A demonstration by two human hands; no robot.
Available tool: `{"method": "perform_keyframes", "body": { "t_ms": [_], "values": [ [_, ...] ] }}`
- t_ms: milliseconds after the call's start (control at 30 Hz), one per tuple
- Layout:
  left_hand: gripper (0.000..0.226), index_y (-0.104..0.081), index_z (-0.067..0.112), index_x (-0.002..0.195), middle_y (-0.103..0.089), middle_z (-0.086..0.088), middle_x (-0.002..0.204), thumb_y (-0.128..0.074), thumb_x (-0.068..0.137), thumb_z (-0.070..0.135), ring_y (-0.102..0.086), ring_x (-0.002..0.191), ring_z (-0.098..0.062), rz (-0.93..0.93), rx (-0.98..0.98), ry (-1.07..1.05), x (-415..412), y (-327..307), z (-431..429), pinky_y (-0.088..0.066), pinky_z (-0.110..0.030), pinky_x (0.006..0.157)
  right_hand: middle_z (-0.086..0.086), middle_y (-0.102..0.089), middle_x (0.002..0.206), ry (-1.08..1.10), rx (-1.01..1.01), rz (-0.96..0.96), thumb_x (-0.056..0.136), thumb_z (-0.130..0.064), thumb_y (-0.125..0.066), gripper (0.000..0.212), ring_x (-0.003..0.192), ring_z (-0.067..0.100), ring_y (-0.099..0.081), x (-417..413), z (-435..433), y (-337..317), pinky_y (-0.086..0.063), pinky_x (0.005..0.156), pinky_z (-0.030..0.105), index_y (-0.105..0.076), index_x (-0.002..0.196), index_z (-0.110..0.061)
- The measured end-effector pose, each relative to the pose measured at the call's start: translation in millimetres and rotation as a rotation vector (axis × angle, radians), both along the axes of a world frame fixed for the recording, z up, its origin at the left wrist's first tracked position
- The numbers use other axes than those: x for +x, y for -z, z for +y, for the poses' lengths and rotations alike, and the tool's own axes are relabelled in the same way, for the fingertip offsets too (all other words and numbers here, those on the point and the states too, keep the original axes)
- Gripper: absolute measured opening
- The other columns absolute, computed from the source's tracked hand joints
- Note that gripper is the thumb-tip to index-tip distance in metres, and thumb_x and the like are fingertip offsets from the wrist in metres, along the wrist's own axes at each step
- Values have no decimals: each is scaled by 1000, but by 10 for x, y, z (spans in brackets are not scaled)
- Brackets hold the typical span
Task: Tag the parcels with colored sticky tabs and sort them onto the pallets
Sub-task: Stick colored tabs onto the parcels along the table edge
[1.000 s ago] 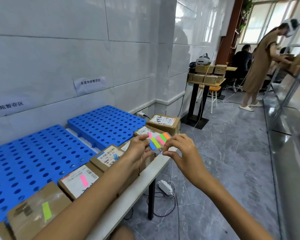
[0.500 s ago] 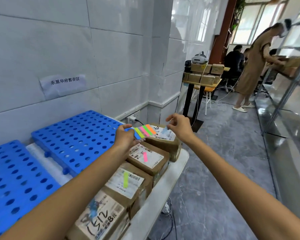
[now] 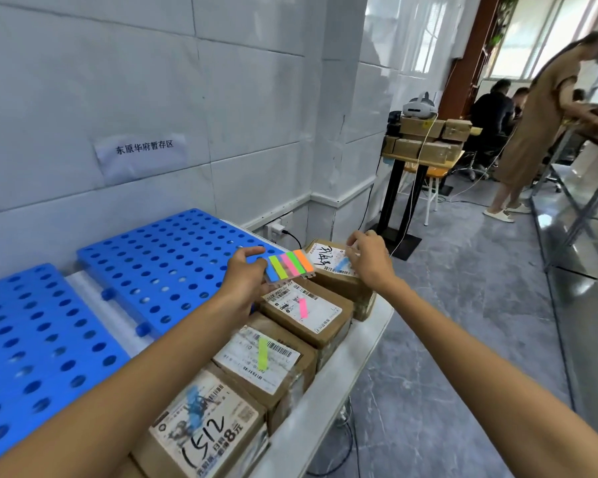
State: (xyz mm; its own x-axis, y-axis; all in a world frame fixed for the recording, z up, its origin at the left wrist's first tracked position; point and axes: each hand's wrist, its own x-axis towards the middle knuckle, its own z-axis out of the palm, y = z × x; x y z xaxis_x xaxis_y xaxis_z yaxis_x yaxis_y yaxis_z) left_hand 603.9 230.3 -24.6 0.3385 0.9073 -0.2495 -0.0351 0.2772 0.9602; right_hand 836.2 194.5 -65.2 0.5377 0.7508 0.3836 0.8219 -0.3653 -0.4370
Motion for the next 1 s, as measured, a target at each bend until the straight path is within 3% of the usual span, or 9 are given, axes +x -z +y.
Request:
{"method": "perform_keyframes", "body": {
  "t_ms": [167,300,467,567,633,767,900,1000],
  "values": [
    [25,-49,11,122,-60,-20,115,-40,99,9,-65,99,-30,-41,16,59,-314,-259,-228,-56,-43,83,3,-65,95,-170,255,259,94,-19,-54,13,86,14,-60,-541,-358,-467,-52,79,28,-64,100,-14],
    [22,-50,7,118,-61,-17,98,-40,99,8,-66,86,-25,-79,80,115,-811,-602,-627,-60,-36,68,-6,-65,98,-454,329,427,94,-24,-54,14,87,7,-62,-1368,-851,-866,-50,74,19,-62,105,-20],
    [21,-50,4,117,-60,-14,80,-44,97,6,-67,59,-14,-99,177,82,-1689,-924,-1397,-59,-31,63,2,-64,94,-650,323,469,89,-16,-62,15,63,2,-59,-2375,-1484,-1129,-48,61,14,-64,102,-23],
    [23,-51,3,118,-63,-15,85,-47,96,7,-66,66,-18,-59,212,48,-2310,-971,-1889,-60,-31,63,1,-60,85,-746,302,461,86,-10,-63,17,55,10,-49,-2930,-1856,-1180,-42,55,19,-66,97,-23],
    [24,-52,3,119,-63,-14,86,-49,95,8,-66,65,-17,-34,231,-1,-2685,-970,-2163,-60,-31,64,-1,-59,83,-823,275,439,86,-10,-63,18,56,14,-47,-3267,-2028,-1186,-41,55,23,-66,94,-26],
    [21,-52,4,115,-62,-6,66,-49,95,8,-63,49,-10,-54,266,-175,-3409,-975,-2668,-60,-30,65,4,-64,79,-992,224,409,85,-15,-66,13,64,25,-53,-3960,-2250,-1246,-47,63,32,-68,91,-27],
    [11,-54,8,103,-65,-14,75,-54,93,13,-67,54,-14,-92,255,-380,-4066,-909,-3113,-59,-24,63,1,-55,63,-1188,104,516,86,-11,-65,11,53,2,-50,-4571,-2385,-1226,-39,51,12,-70,95,-14],
    [10,-57,8,97,-64,-9,67,-58,89,4,-65,57,-14,-149,252,-544,-4511,-827,-3394,-59,-24,65,4,-57,62,-1252,57,603,84,-8,-66,13,45,-3,-49,-4993,-2468,-1159,-39,47,11,-68,97,-5]
  ]
}}
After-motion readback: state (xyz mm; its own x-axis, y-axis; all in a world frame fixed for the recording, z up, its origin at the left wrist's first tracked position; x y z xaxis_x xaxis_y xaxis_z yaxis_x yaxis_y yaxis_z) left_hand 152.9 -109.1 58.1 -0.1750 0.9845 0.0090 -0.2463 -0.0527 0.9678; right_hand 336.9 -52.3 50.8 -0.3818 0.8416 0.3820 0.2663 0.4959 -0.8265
